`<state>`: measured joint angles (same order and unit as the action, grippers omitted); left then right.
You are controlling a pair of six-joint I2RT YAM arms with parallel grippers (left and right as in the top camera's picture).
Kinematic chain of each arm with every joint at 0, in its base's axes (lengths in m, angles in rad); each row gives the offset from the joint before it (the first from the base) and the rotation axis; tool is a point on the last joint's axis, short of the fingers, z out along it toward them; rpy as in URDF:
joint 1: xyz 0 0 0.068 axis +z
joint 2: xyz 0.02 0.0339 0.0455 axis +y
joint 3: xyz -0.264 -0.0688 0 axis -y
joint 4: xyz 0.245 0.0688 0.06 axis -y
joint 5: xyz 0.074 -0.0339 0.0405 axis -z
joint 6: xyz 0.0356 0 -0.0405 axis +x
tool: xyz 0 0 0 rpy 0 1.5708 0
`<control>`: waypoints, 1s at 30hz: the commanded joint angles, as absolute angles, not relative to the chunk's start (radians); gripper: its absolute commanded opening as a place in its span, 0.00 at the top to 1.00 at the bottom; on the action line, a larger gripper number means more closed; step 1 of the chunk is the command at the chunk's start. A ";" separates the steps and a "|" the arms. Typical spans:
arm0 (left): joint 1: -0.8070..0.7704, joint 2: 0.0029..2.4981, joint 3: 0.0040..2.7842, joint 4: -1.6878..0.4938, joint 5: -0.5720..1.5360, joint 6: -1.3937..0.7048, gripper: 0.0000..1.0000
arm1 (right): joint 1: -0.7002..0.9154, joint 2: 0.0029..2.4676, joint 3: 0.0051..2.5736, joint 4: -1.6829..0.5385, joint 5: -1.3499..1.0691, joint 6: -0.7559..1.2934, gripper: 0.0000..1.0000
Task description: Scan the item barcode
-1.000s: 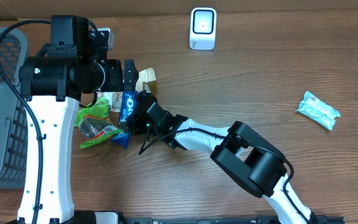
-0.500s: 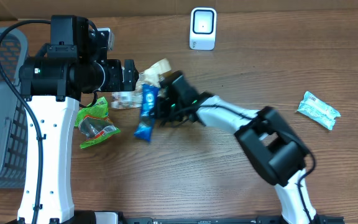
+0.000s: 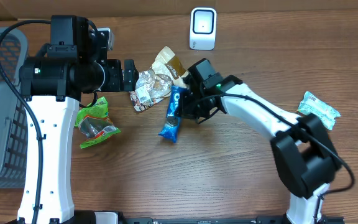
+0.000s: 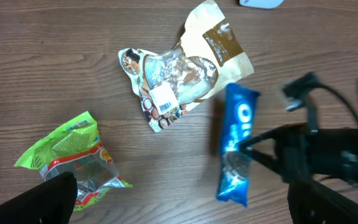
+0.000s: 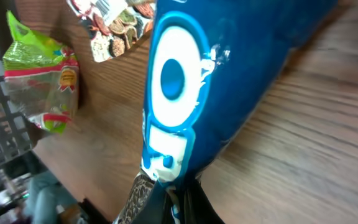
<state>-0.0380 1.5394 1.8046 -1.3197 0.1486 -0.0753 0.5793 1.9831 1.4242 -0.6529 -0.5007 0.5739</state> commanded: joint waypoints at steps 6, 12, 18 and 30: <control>-0.038 1.544 1.802 -1.320 0.147 -0.086 0.00 | 0.488 1.914 1.427 -0.762 -0.084 0.503 0.96; -0.038 1.544 1.802 -1.320 0.147 -0.086 0.00 | 0.495 1.915 1.427 -0.841 0.014 0.389 0.96; -0.038 1.544 1.802 -1.320 0.147 -0.086 0.00 | 0.485 1.915 1.436 -0.840 -0.089 0.310 0.52; -0.038 1.544 1.802 -1.320 0.147 -0.086 0.00 | 0.459 1.951 1.507 -0.419 -0.253 0.307 0.37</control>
